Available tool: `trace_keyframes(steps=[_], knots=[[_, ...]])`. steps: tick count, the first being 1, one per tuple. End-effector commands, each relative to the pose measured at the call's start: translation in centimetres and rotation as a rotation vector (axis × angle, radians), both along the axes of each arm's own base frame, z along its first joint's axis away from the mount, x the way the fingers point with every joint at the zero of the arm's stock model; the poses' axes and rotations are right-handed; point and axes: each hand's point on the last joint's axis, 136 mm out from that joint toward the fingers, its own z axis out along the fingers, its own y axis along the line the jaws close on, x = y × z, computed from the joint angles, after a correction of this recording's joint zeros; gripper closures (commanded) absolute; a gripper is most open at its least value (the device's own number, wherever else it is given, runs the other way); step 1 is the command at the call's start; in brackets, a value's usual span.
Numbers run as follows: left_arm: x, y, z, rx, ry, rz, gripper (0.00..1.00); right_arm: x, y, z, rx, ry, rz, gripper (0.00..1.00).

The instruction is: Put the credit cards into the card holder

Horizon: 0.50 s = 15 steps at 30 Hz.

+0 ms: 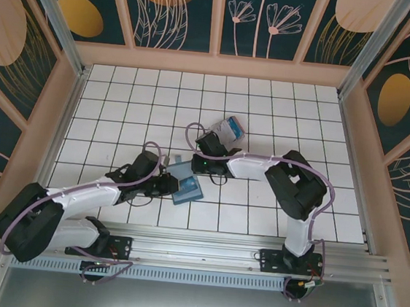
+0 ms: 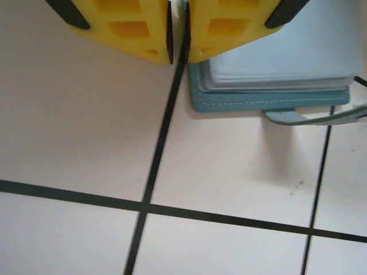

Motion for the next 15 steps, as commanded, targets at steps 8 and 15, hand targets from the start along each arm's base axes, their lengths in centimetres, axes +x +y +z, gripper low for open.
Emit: trace_keyframes(steps=[8, 15], knots=[[4.5, 1.9, 3.6, 0.225, -0.147, 0.054, 0.76, -3.2, -1.6, 6.1, 0.099, -0.001, 0.057, 0.82], [9.4, 1.3, 2.1, 0.308, -0.149, -0.004, 0.77, -10.7, -1.7, 5.4, 0.146, 0.101, 0.099, 0.82]])
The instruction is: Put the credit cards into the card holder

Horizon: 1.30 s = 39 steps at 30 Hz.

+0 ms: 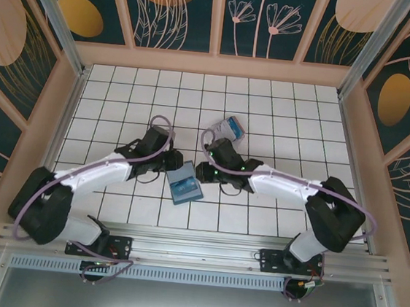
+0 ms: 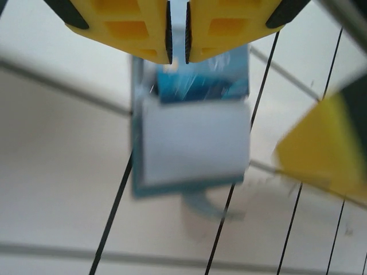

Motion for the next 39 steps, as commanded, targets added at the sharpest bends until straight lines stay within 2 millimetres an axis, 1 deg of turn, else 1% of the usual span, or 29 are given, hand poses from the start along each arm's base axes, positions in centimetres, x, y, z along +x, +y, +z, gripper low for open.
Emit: trace_keyframes(steps=[1, 3, 6, 8, 11, 14, 17, 19, 21, 24, 29, 31, 35, 39], knots=[[1.6, 1.1, -1.8, 0.115, 0.015, -0.039, 0.77, -4.2, 0.0, -1.6, 0.017, 0.117, 0.019, 0.82], [2.5, 1.0, -2.5, 0.136, 0.032, -0.064, 0.77, -6.0, 0.7, -2.4, 0.023, 0.154, 0.05, 0.82], [3.4, 0.5, -3.4, 0.161, 0.05, -0.096, 0.76, -7.7, 1.4, -4.0, 0.0, 0.184, 0.065, 0.82], [3.7, 0.8, -4.0, 0.182, 0.057, -0.096, 0.77, -8.0, 1.6, -4.8, 0.002, 0.201, 0.056, 0.82], [3.9, 2.0, -4.8, 0.211, 0.066, -0.074, 0.77, -7.7, 1.4, -5.8, -0.001, 0.207, 0.018, 0.83], [3.6, 2.8, -5.2, 0.213, 0.073, -0.055, 0.77, -6.8, 1.1, -6.7, -0.01, 0.204, -0.017, 0.83], [3.1, 3.1, -5.3, 0.209, 0.076, -0.052, 0.79, -5.7, 0.6, -7.3, -0.006, 0.205, -0.055, 0.83], [2.5, 3.2, -5.4, 0.199, 0.084, -0.057, 0.81, -4.7, 0.1, -7.5, 0.002, 0.193, -0.087, 0.83], [2.1, 3.4, -5.5, 0.196, 0.087, -0.054, 0.84, -3.6, -0.4, -7.5, 0.007, 0.183, -0.116, 0.83], [1.4, 3.8, -5.8, 0.201, 0.096, -0.048, 0.85, -1.9, -1.4, -7.5, 0.012, 0.164, -0.144, 0.83], [0.3, 4.0, -5.7, 0.17, 0.107, -0.037, 0.87, 1.0, -2.3, -7.4, 0.03, 0.135, -0.165, 0.83], [-0.2, 3.9, -5.5, 0.143, 0.112, -0.032, 0.87, 2.1, -2.1, -7.2, 0.042, 0.13, -0.154, 0.83], [-1.2, 3.4, -5.2, 0.072, 0.126, -0.025, 0.86, 3.9, -2.0, -7.6, 0.032, 0.125, -0.141, 0.83], [-2.2, 3.4, -5.1, 0.034, 0.138, -0.011, 0.86, 5.1, -3.0, -8.1, 0.0, 0.12, -0.149, 0.83]])
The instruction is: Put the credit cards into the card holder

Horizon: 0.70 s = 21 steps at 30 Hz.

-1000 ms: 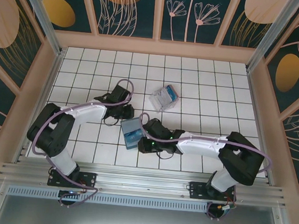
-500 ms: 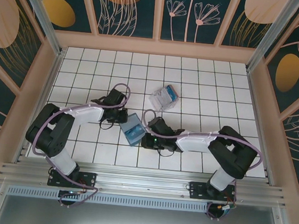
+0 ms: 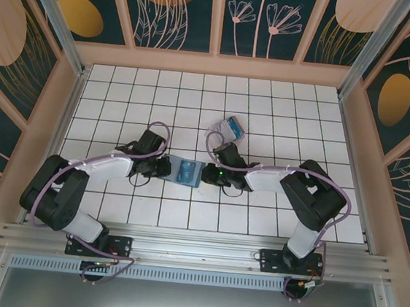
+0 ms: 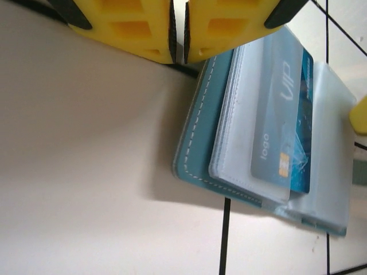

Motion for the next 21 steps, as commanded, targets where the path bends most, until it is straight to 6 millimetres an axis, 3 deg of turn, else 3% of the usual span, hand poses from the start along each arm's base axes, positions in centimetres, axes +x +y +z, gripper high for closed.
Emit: trace_keyframes(steps=[1, 8, 13, 18, 21], knots=[[-0.7, -0.6, 0.8, -0.077, 0.007, 0.022, 0.85, 1.2, -1.6, -1.1, -0.065, -0.015, 0.005, 0.83], [-1.2, 0.0, 1.6, -0.087, -0.016, 0.056, 0.84, 3.0, -3.2, 1.4, -0.115, -0.074, -0.001, 0.82], [0.2, 0.5, 3.3, -0.022, -0.058, 0.053, 0.83, 4.7, -4.1, 5.3, -0.136, -0.159, -0.025, 0.81], [2.4, -0.7, 6.3, -0.062, -0.129, 0.044, 0.8, 8.4, -7.7, 10.0, -0.136, -0.257, -0.105, 0.73], [3.7, -2.2, 7.8, -0.13, -0.158, 0.025, 0.71, 10.8, -10.6, 11.5, -0.152, -0.291, -0.167, 0.57]])
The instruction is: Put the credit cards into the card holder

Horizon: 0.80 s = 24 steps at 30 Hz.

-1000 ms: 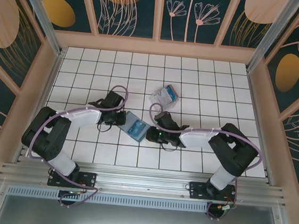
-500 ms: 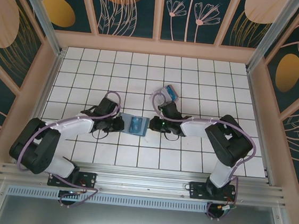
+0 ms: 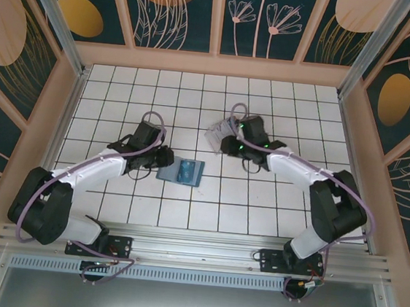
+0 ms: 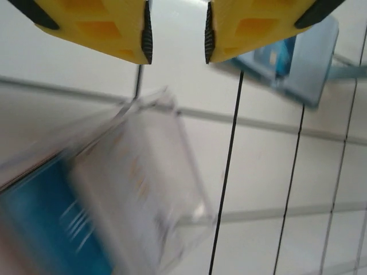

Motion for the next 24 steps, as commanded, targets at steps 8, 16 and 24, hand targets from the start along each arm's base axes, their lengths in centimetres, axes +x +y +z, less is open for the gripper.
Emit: trace_keyframes(steps=[8, 16, 24], knots=[[5.9, -4.9, 4.0, -0.118, -0.102, -0.086, 0.62, 5.4, -5.2, 0.7, -0.123, -0.038, -0.07, 0.44], [10.5, -8.5, 2.7, -0.128, -0.086, -0.168, 0.56, 7.8, -4.4, -1.5, -0.175, -0.001, -0.028, 0.42], [14.2, -10.7, 0.1, -0.096, -0.061, -0.22, 0.53, 8.8, -3.7, -2.9, -0.189, 0.029, -0.009, 0.41]])
